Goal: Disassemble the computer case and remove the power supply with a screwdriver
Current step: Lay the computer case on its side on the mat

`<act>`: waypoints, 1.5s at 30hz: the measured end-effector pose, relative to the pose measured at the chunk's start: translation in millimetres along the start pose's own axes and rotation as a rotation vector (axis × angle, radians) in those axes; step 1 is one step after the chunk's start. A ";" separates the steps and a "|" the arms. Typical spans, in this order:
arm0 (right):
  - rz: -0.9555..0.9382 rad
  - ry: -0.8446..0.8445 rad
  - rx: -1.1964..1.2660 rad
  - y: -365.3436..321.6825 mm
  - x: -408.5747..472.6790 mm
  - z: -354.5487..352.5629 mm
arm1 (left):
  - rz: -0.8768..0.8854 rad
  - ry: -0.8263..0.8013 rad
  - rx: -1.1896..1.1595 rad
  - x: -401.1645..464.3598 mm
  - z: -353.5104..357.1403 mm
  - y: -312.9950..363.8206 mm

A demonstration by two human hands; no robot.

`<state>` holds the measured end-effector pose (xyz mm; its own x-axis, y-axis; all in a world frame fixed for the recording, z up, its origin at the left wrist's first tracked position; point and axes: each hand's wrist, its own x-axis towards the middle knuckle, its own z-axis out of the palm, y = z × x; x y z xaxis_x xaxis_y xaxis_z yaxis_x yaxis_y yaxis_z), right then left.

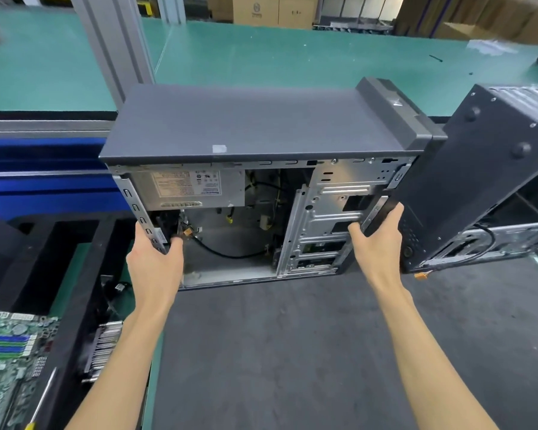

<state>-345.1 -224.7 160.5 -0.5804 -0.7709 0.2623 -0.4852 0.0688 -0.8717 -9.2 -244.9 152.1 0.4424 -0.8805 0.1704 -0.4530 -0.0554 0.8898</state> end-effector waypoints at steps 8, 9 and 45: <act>-0.076 -0.040 -0.016 12.6 5.0 -7.2 | 0.026 0.003 -0.010 -2.7 -5.4 5.6; -0.081 -0.042 -0.019 13.8 4.5 -8.2 | 0.020 0.001 -0.014 -2.8 -6.5 5.5; -0.167 -0.175 -0.271 -34.7 -76.1 -124.8 | 0.106 -0.220 0.301 -53.4 -112.9 29.5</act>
<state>-365.7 -89.4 222.5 -0.3691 -0.8807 0.2969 -0.7333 0.0796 -0.6753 41.1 -146.3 217.0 0.2187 -0.9670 0.1307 -0.7090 -0.0655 0.7022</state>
